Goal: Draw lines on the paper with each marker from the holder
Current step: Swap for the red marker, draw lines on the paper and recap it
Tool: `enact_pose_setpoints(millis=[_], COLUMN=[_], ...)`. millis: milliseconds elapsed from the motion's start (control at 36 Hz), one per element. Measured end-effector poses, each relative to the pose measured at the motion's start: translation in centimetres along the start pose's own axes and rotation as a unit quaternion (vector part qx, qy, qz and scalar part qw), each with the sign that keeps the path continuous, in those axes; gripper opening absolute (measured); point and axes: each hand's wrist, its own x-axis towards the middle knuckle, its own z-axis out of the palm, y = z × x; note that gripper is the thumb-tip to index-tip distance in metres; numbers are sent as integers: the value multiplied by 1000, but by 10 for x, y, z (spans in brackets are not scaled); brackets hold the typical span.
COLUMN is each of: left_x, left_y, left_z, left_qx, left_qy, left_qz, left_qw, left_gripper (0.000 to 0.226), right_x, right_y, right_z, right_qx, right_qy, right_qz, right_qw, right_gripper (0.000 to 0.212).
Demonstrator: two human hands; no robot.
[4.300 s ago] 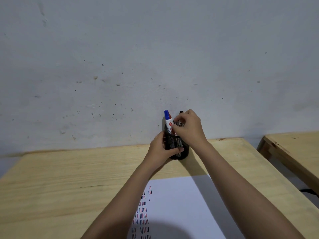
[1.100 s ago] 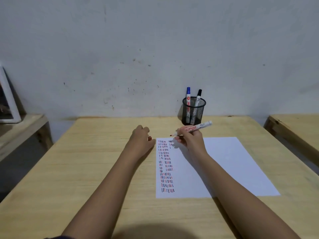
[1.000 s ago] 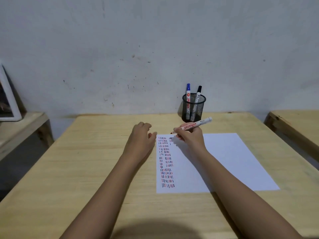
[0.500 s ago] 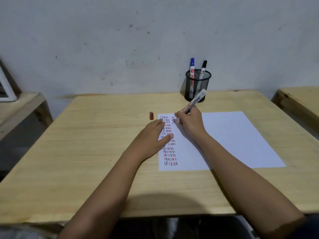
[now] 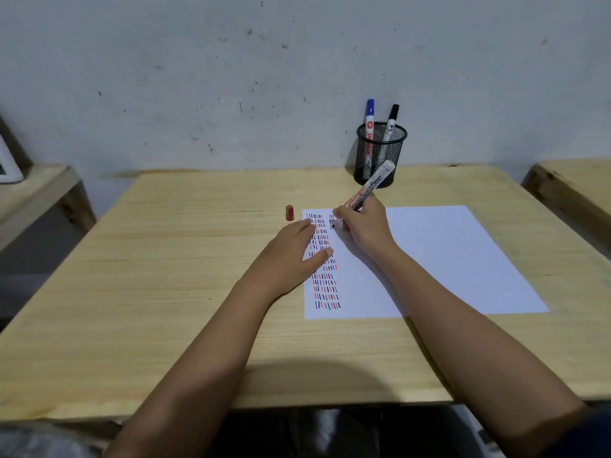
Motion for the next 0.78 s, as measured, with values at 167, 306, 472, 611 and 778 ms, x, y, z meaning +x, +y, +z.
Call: enact_pose_setpoints(millis=[167,306,472,611,778], left_x=[-1,-2,3,25,47], left_y=[4,5,2,-7,-16], left_z=[-3,-2,-4,-13,-17], left_qx=[1,-5,-41,-27,19], left_qy=[2,1,70,167,100], left_qz=[-1,-2,-12,-44,-105], left_qw=[1000,1000,997,985,989], left_gripper=[49,49,48,48,29], right_x=[-2,-3,-3,0,6], right_y=[-2,-5,-6,-9,-18], right_z=[-1,-3,-7,-10,-21], right_qx=[12,40,194,308,306], right_qy=[-3,9,51,71,38], right_qz=[4,15,64,71,58], right_qw=[1000,999,978,946,950], right_gripper=[14,19,14,5,11])
